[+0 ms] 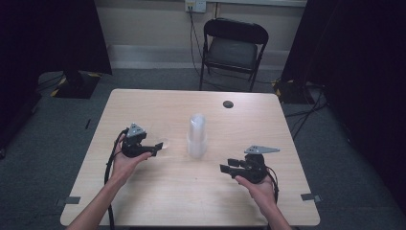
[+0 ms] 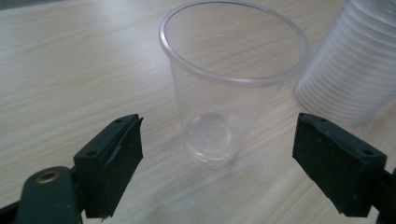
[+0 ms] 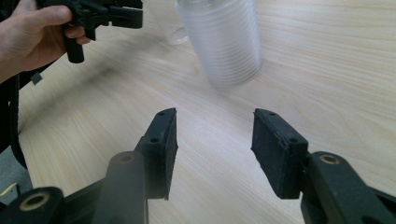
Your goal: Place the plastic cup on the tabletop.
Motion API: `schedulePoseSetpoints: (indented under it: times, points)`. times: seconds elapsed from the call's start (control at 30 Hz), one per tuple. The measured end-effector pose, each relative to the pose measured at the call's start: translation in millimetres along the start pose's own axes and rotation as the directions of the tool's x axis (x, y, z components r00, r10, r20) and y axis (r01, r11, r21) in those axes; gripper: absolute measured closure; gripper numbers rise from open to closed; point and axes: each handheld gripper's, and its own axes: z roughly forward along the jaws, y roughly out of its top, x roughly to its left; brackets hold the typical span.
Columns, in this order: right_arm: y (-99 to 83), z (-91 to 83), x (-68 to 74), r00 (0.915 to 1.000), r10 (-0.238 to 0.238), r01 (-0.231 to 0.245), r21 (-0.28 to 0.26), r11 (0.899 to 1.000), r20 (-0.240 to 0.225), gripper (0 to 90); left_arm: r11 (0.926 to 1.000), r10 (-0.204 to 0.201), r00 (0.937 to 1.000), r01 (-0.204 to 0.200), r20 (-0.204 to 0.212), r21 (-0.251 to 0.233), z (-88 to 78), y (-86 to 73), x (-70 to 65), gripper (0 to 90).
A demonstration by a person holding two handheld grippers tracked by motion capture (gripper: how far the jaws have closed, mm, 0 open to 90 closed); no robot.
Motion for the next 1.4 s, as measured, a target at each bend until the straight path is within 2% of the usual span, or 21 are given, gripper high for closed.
schedulePoseSetpoints:
  times: [0.07,0.13,0.2,0.23,0.3,0.5,0.53,0.67,0.83,0.93,1.07,1.1,1.17,1.2,1.27,1.3,1.4]
  points:
    - [-0.2,-0.1,-0.5,1.0000,0.002,-0.002,-0.002,1.000,0.004,50.4,1.0000,0.003,0.9999,-0.002,0.015,-0.007,-5.9,-2.2,-1.7,15.8]
    - [-0.4,-0.8,-1.5,1.0000,0.001,-0.001,-0.004,1.000,0.006,50.3,0.9998,-0.016,0.9998,0.016,0.012,-0.006,-11.1,-6.0,-3.0,16.8]
    - [-0.4,-1.8,-2.3,0.9999,0.003,-0.003,-0.007,1.000,0.011,50.3,0.9996,-0.023,0.9990,0.024,0.038,-0.015,-17.1,-9.3,-3.5,16.3]
    - [-0.6,-2.2,-2.9,0.9999,0.006,-0.006,-0.008,1.000,0.013,50.3,0.9999,-0.011,0.9995,0.011,0.029,-0.010,-19.8,-9.5,-4.0,16.0]
    - [-1.0,-2.2,-4.3,0.9998,0.011,-0.011,-0.008,1.000,0.017,50.4,0.9998,-0.005,0.9993,0.006,0.037,-0.018,-24.8,-10.2,-5.4,15.9]
    - [-2.4,-2.1,-6.7,0.9996,0.011,-0.011,-0.009,1.000,0.027,50.4,0.9996,0.024,0.9967,-0.025,0.077,0.010,-39.1,-12.0,-12.6,15.9]
    - [-2.4,-2.0,-6.9,0.9995,0.011,-0.010,-0.009,1.000,0.028,50.4,0.9993,0.032,0.9968,-0.033,0.073,0.017,-40.4,-12.5,-13.5,15.9]
    - [-2.5,-2.8,-7.6,0.9992,0.009,-0.009,-0.012,1.000,0.038,50.4,0.9983,0.018,0.9974,-0.022,0.070,0.054,-45.3,-16.2,-19.4,16.6]
    - [-3.6,-3.6,-9.9,0.9986,0.015,-0.014,-0.017,1.000,0.051,50.4,0.9951,0.042,0.9962,-0.049,0.077,0.086,-49.7,-21.5,-33.0,17.8]
    - [-5.1,-1.6,-10.6,0.9982,0.018,-0.017,-0.009,1.000,0.057,50.3,0.9933,0.068,0.9940,-0.076,0.085,0.087,-53.0,-21.0,-41.2,17.8]
    - [-5.6,-1.0,-8.9,0.9972,0.002,-0.002,0.001,1.000,0.074,50.0,0.9951,0.061,0.9934,-0.068,0.097,0.072,-55.1,-23.1,-47.8,17.7]
    - [-5.7,-1.2,-9.2,0.9968,-0.005,0.005,0.000,1.000,0.079,50.0,0.9961,0.066,0.9932,-0.071,0.096,0.051,-54.4,-27.9,-51.9,17.7]
    - [-6.0,-1.6,-10.1,0.9959,-0.010,0.010,-0.003,1.000,0.090,49.9,0.9960,0.078,0.9918,-0.082,0.101,0.035,-53.5,-32.5,-52.4,17.7]
    - [-6.5,-1.9,-10.9,0.9951,-0.013,0.014,-0.003,1.000,0.098,49.8,0.9962,0.065,0.9923,-0.070,0.105,0.051,-53.4,-33.5,-52.2,17.7]
    - [-7.0,-2.1,-11.3,0.9941,-0.017,0.018,-0.001,1.000,0.107,49.7,0.9959,0.072,0.9932,-0.076,0.092,0.048,-54.4,-34.5,-51.9,17.7]
    - [-8.1,-2.1,-12.0,0.9917,-0.028,0.028,-0.001,1.000,0.126,48.6,0.9957,0.077,0.9931,-0.081,0.088,0.043,-55.8,-36.1,-51.6,17.7]
    - [-9.1,-1.9,-13.2,0.9898,-0.030,0.030,0.002,1.000,0.139,46.5,0.9967,0.061,0.9930,-0.066,0.101,0.048,-57.1,-39.9,-50.8,17.7]
